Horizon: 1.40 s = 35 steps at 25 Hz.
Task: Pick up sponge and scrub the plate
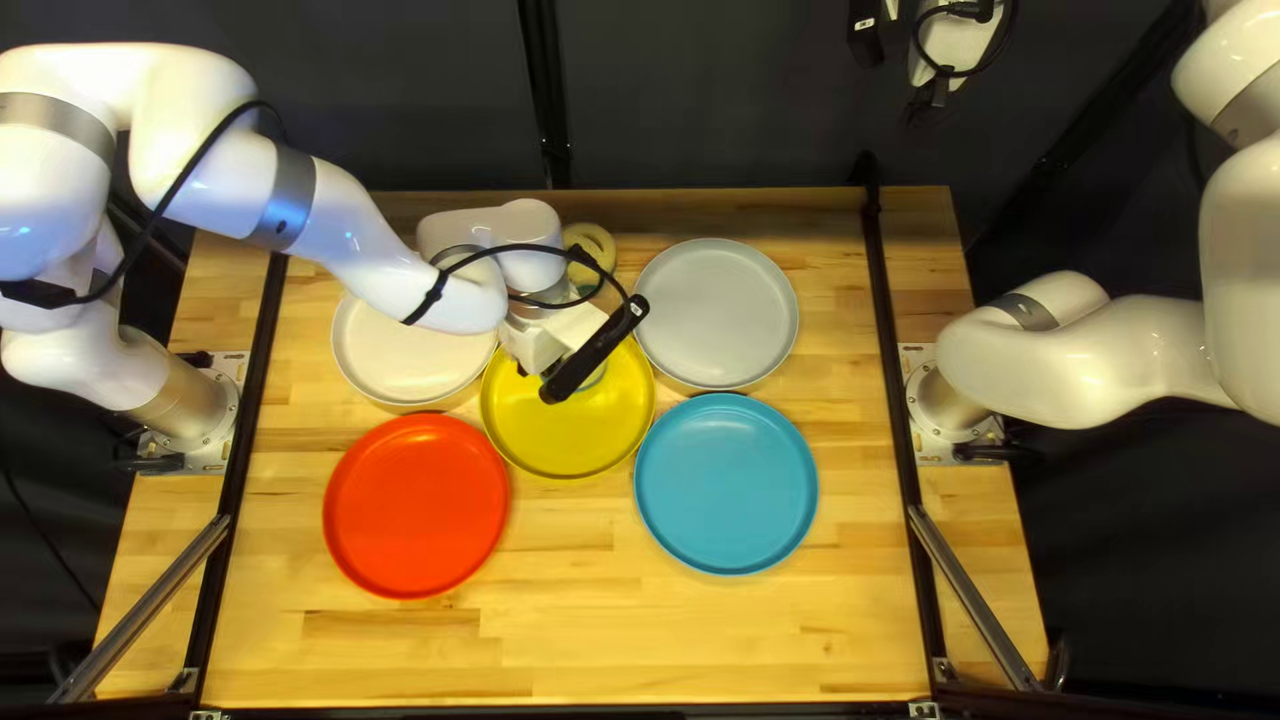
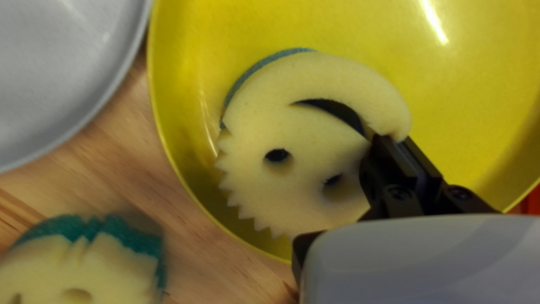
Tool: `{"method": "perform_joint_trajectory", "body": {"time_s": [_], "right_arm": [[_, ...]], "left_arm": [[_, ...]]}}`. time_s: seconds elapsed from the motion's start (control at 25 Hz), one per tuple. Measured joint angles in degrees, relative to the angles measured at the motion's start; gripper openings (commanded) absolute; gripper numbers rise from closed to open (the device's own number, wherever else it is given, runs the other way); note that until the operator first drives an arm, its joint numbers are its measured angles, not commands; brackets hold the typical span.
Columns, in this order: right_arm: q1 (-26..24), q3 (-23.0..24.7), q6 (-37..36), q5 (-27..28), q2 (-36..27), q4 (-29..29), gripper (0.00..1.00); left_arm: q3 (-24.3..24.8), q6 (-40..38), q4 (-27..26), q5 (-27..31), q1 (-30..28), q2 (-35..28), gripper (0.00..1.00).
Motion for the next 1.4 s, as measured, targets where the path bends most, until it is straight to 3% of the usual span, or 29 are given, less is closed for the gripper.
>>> {"method": "perform_joint_trajectory", "body": {"time_s": [0.16,0.56,0.8,1.0,1.4], "right_arm": [[0.00,0.00,0.00,0.00,0.00,0.00,1.00],[0.00,0.00,0.00,0.00,0.00,0.00,1.00],[0.00,0.00,0.00,0.00,0.00,0.00,1.00],[0.00,0.00,0.00,0.00,0.00,0.00,1.00],[0.00,0.00,0.00,0.00,0.00,0.00,1.00]], "left_arm": [[0.27,-0.38,-0.05,0.28,0.32,-0.46,0.00],[-8.88,-1.15,0.43,2.14,-1.37,5.35,0.00],[-10.74,-3.26,1.46,2.47,-4.24,5.47,0.00],[-8.48,-4.24,1.87,1.45,-5.75,3.73,0.00],[3.17,-3.49,0.34,-1.80,-5.43,-2.94,0.00]]}}
